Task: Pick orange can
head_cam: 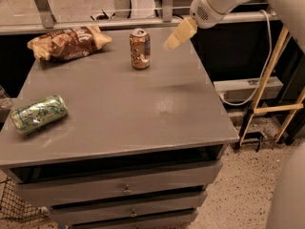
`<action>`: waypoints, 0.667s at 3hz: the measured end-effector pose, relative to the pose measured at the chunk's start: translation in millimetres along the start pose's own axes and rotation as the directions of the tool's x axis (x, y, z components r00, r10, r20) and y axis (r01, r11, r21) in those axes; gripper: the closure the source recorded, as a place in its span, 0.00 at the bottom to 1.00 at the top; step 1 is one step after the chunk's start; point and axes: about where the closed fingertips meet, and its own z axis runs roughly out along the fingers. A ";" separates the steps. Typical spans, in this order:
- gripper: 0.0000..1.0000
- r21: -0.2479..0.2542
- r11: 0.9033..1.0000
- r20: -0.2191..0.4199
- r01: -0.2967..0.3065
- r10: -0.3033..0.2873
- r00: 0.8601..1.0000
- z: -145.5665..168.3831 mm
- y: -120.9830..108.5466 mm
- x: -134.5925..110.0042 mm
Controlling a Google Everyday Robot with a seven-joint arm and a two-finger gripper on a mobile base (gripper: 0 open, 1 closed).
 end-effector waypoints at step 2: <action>0.00 -0.085 0.993 0.028 0.076 -0.074 0.997 33.9 16.3 -31.5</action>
Offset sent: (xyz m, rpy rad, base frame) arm 0.0276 0.0659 -0.0073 0.0432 0.0115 0.1791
